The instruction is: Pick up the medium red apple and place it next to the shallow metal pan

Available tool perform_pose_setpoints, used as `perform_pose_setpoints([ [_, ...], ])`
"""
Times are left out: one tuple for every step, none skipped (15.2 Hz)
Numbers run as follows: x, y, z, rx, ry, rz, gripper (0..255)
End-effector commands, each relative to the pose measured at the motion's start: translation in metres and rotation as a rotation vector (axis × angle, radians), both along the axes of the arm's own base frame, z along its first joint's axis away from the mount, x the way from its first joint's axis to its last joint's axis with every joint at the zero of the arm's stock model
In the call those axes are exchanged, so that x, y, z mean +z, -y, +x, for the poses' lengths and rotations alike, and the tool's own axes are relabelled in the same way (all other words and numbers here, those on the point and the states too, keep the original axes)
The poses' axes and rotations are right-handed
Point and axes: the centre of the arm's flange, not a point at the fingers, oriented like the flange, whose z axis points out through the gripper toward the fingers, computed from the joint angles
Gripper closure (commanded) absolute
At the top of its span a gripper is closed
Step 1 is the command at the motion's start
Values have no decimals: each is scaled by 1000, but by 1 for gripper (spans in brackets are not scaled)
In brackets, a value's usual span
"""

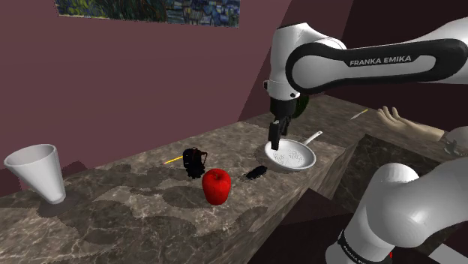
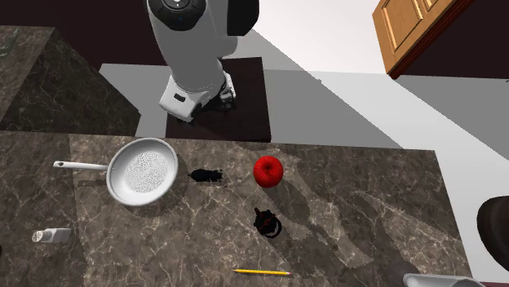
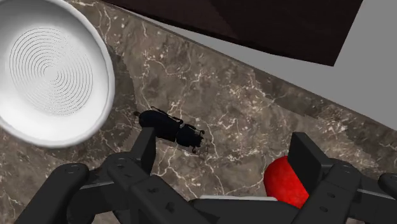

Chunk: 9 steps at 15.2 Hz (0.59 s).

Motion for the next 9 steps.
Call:
perform_pose_setpoints([
  [-10, -17, 13, 24, 15, 9, 0],
  [-14, -26, 19, 35, 21, 13, 0],
  [-19, -35, 26, 47, 27, 17, 0],
  [-24, -44, 33, 59, 34, 22, 0],
  [-28, -53, 39, 70, 40, 26, 0],
  [-33, -62, 46, 82, 46, 30, 0],
  [-37, -72, 52, 93, 53, 34, 0],
  [-41, -81, 59, 105, 59, 38, 0],
  [-45, -90, 65, 117, 65, 42, 0],
])
